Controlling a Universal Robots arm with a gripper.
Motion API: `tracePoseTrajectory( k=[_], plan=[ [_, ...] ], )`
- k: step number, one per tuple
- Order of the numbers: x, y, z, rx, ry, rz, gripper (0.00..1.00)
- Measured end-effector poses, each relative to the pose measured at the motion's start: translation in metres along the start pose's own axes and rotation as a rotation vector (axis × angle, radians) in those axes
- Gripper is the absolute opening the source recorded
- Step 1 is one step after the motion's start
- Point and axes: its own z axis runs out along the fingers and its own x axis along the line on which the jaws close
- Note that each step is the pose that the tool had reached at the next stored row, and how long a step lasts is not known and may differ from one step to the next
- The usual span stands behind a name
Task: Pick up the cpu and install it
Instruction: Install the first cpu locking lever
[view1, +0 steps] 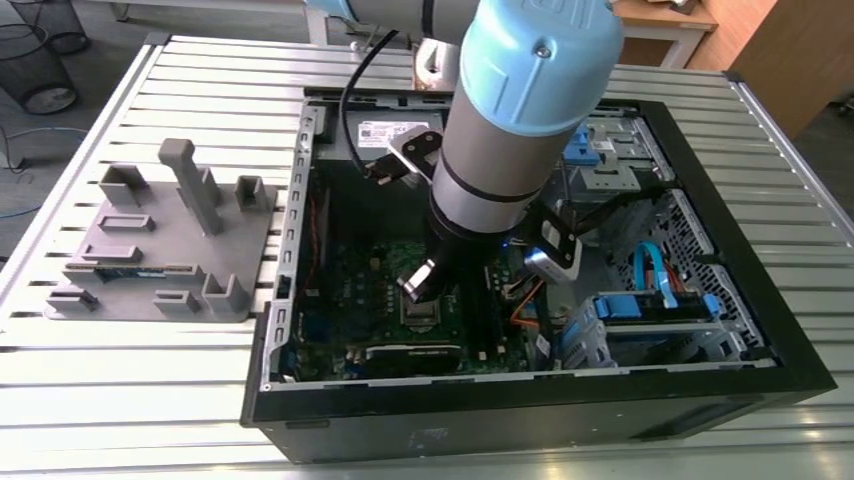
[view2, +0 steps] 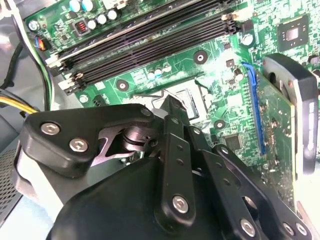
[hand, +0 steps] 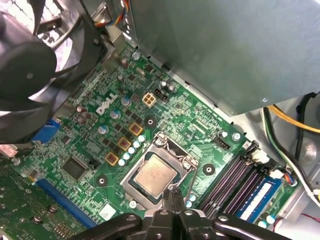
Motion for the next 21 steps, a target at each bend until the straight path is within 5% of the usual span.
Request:
tracePoseTrajectory(
  k=[8,15,21],
  plan=[
    [-0.0051,0.0073,-0.0088,0.0,0.0,0.0,0.11],
    [-0.0096,0.0127,-0.0077,0.0002,-0.0022,0.012,0.11],
    [-0.0105,0.0134,-0.0066,0.0012,-0.0074,0.065,0.11]
  ],
)
